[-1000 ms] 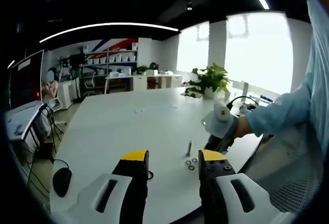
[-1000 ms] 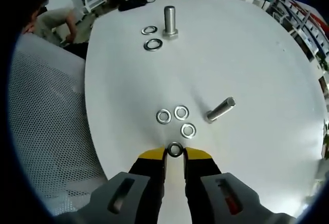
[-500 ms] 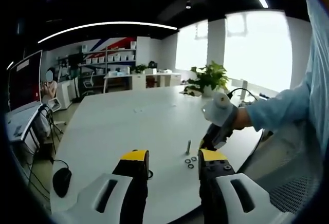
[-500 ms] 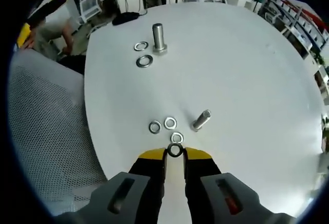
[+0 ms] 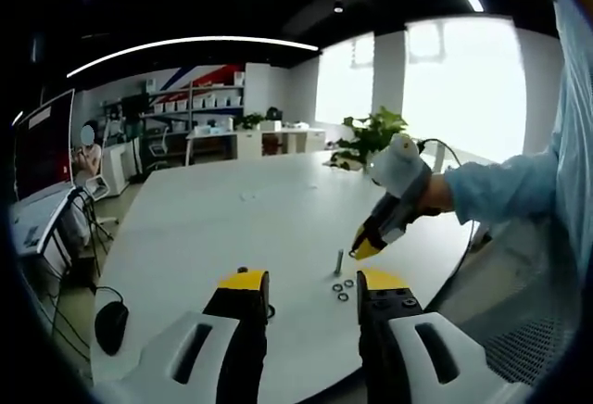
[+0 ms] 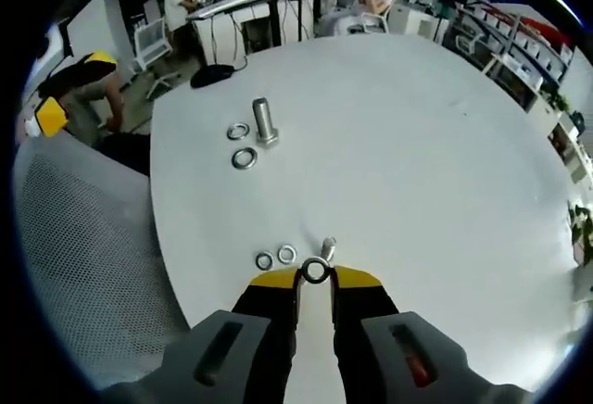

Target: Place the washer onto the threaded stud by aligning its center hole with the stud, sliding it down to the base, and recovering from edge contact or off-axis alignment until the washer reaches the visible bottom stop.

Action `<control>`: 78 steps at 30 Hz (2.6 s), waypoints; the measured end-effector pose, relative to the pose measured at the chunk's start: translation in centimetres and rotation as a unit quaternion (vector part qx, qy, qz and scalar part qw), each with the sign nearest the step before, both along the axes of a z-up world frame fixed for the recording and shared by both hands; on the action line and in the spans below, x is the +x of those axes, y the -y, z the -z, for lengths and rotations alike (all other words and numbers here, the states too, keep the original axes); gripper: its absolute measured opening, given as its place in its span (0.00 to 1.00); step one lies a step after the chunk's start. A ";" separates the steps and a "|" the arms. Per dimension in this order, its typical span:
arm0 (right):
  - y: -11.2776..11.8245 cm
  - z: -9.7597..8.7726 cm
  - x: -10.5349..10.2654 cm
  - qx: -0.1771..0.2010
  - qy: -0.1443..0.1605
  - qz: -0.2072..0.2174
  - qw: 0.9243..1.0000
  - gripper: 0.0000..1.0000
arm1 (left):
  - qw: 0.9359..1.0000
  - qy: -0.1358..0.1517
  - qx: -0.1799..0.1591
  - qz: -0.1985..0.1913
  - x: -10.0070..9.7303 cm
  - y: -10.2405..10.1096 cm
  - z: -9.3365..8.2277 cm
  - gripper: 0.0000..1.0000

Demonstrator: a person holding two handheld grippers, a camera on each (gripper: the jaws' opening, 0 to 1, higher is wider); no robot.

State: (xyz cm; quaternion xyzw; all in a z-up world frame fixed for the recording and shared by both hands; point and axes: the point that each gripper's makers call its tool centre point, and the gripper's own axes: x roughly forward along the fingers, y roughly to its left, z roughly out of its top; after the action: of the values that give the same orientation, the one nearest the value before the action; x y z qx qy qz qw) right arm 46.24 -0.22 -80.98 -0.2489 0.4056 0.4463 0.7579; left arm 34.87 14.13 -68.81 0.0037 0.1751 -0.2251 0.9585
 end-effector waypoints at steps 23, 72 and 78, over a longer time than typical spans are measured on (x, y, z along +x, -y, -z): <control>-1.0 -0.5 1.5 0.008 0.074 -0.001 0.997 0.15 | 1.000 -0.002 0.000 0.001 0.0 0.0 0.1 0.36; -1.1 0.5 1.5 -0.012 0.090 -0.021 0.996 0.15 | 1.000 -0.002 0.000 0.000 0.1 -0.1 0.1 0.36; -1.1 0.4 1.6 -0.010 0.093 -0.021 0.995 0.15 | 1.000 -0.003 0.000 -0.001 0.1 -0.1 0.1 0.36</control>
State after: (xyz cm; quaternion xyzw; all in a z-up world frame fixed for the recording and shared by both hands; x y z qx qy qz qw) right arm 47.81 0.89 -81.42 -0.3057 0.3325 0.4332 0.7800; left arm 34.93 14.23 -68.92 0.0030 0.1776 -0.2246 0.9581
